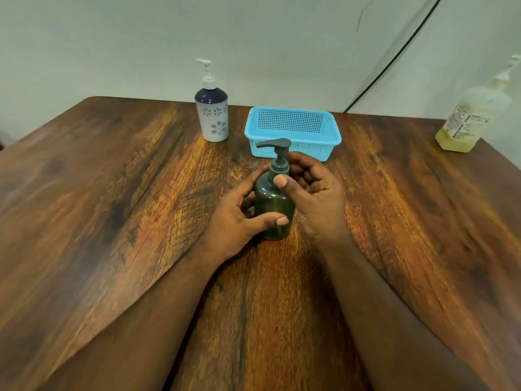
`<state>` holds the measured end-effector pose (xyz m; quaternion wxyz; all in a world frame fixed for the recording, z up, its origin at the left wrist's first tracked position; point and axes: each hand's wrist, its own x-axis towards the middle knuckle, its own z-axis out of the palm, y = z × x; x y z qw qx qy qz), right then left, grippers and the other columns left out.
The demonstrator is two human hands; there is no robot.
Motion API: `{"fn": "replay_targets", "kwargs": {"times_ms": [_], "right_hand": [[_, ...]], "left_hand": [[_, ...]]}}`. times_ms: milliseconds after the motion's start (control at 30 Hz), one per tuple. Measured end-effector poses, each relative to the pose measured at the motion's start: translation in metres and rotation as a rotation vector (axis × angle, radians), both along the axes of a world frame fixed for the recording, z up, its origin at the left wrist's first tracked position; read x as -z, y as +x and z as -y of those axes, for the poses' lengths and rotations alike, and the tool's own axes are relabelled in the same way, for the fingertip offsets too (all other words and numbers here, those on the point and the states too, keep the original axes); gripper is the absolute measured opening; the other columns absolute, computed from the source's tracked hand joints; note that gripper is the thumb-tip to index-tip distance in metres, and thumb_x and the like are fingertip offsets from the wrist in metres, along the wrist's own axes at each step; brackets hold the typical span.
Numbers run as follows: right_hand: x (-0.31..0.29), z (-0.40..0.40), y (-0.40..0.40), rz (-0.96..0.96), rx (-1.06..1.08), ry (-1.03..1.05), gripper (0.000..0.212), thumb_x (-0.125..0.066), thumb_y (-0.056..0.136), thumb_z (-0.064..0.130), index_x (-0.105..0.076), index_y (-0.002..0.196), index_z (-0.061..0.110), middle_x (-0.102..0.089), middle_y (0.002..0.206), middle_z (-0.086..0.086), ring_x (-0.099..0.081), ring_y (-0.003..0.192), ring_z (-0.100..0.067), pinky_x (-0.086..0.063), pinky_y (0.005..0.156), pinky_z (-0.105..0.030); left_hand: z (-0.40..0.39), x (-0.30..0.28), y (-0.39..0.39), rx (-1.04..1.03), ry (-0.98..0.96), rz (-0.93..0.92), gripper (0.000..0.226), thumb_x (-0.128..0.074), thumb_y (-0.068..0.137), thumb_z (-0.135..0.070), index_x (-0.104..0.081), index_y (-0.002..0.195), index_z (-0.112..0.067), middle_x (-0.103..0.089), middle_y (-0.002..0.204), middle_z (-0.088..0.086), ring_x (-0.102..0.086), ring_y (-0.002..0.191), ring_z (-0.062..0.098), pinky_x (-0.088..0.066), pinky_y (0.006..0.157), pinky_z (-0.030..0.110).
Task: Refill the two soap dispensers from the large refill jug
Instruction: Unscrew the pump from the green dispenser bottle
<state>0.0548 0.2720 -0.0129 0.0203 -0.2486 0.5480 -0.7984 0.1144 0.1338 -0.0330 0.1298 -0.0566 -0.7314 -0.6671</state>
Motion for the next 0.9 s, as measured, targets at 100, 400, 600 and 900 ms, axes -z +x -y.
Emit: {"fn": "replay_targets", "kwargs": {"times_ms": [100,400,600,900], "right_hand": [[0.0026,-0.0006,0.0001,-0.032,0.001,-0.005,0.018,-0.058,0.092,0.012,-0.064,0.108,0.014,-0.070,0.107,0.001,-0.066,0.105,-0.018,-0.052,0.084,-0.026],[0.0015,-0.0003,-0.0034,0.066,-0.050,-0.100,0.021,-0.062,0.083,0.027,-0.070,0.100,0.018,-0.072,0.104,0.000,-0.066,0.105,-0.019,-0.052,0.089,-0.034],[0.0012,0.0028,-0.0029,0.058,-0.003,-0.058,0.023,-0.068,0.080,0.017,-0.066,0.102,0.012,-0.073,0.099,0.001,-0.068,0.097,-0.016,-0.054,0.081,-0.026],[0.0019,0.0036,-0.0034,0.060,0.022,-0.020,0.018,-0.059,0.089,0.019,-0.069,0.103,0.014,-0.073,0.105,-0.005,-0.067,0.104,-0.023,-0.053,0.091,-0.038]], "left_hand": [[-0.0003,0.0020,0.0008,-0.003,0.017,0.003,0.082,-0.079,0.071,-0.002,-0.044,0.142,-0.024,-0.060,0.133,-0.006,-0.060,0.120,0.004,-0.051,0.090,0.017],[-0.0034,0.0045,0.0006,-0.059,-0.054,-0.009,0.083,-0.083,0.067,-0.027,-0.043,0.138,-0.045,-0.057,0.140,-0.009,-0.055,0.128,0.009,-0.047,0.105,0.030],[0.0030,0.0067,-0.0038,-0.027,-0.055,-0.012,0.080,-0.083,0.067,-0.024,-0.048,0.131,-0.055,-0.059,0.137,-0.013,-0.056,0.128,0.011,-0.048,0.104,0.029],[0.0024,0.0055,-0.0025,-0.057,-0.069,0.023,0.086,-0.087,0.066,-0.016,-0.045,0.134,-0.048,-0.061,0.132,-0.018,-0.057,0.125,0.004,-0.048,0.094,0.017]]}}
